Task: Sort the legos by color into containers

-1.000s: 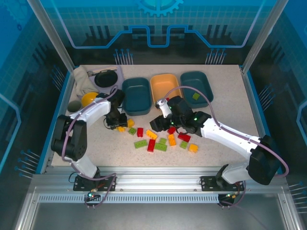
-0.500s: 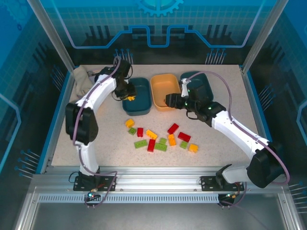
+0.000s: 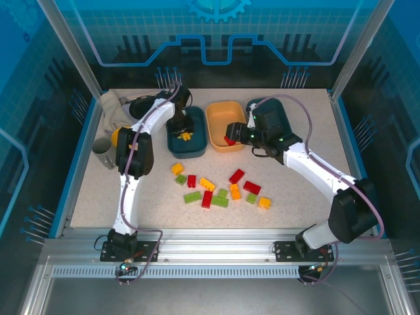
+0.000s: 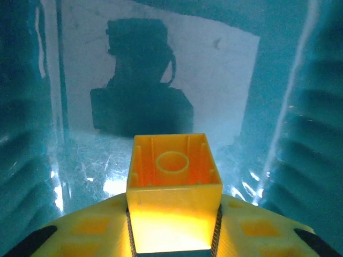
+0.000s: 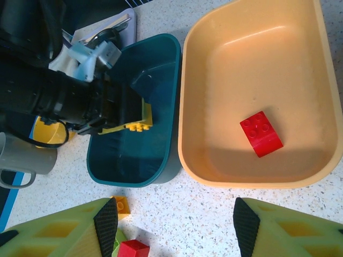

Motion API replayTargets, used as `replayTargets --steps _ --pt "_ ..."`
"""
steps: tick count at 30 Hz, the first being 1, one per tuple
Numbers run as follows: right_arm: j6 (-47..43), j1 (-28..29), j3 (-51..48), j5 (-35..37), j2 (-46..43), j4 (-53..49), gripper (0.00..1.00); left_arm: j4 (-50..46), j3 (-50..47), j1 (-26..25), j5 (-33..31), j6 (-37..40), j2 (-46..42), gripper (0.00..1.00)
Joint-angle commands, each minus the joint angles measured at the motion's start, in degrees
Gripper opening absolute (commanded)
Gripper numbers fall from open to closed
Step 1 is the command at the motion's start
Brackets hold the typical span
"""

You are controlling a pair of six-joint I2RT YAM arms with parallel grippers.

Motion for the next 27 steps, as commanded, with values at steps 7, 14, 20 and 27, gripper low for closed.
replayTargets --steps 7,14,20,27 --pt "-1.8 -0.9 1.0 1.0 -1.2 -7.4 0.62 -1.8 0.6 -0.4 1.2 -1.4 -1.8 0.57" --pt "-4.0 -0.1 -3.1 5.2 -8.5 -14.6 0.61 -0.9 -0.1 -1.1 2.7 -3.4 -8.8 0.68" --pt "-4.1 1.6 -4.8 9.1 -13.8 -21.4 0.61 2.8 -7.5 -2.4 5.5 -4.4 -19.3 0.7" --pt "-3.2 4.2 -5.4 11.6 -17.4 -25.9 0.61 7.2 -22.9 -5.1 5.9 -5.8 -34.0 0.72"
